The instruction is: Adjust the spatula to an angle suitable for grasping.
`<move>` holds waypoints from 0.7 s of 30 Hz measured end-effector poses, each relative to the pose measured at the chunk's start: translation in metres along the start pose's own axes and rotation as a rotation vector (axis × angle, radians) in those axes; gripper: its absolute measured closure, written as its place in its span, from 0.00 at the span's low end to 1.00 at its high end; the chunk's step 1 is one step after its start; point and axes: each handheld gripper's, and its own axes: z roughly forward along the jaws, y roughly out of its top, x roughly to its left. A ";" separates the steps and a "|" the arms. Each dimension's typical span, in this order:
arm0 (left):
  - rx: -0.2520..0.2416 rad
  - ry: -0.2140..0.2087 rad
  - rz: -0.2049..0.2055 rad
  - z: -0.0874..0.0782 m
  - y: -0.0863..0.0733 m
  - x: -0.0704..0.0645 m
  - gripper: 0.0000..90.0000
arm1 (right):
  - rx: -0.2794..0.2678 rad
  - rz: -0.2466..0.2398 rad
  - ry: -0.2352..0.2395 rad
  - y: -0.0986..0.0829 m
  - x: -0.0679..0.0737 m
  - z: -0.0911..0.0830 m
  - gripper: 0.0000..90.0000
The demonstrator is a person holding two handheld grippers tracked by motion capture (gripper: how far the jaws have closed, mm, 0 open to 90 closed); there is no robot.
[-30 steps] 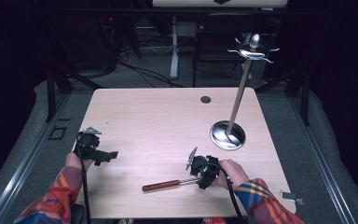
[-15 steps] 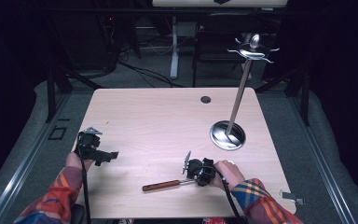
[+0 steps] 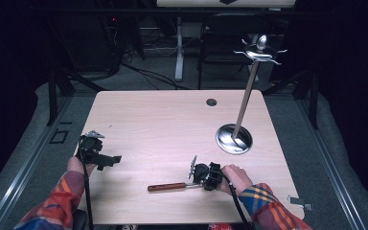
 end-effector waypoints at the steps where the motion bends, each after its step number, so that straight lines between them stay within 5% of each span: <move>1: 0.001 -0.001 0.000 0.000 0.000 0.000 0.00 | 0.005 0.004 -0.002 0.000 -0.001 0.000 0.87; 21: 0.000 0.001 -0.001 -0.001 0.000 0.000 0.00 | 0.036 0.100 -0.012 -0.012 -0.010 -0.001 0.90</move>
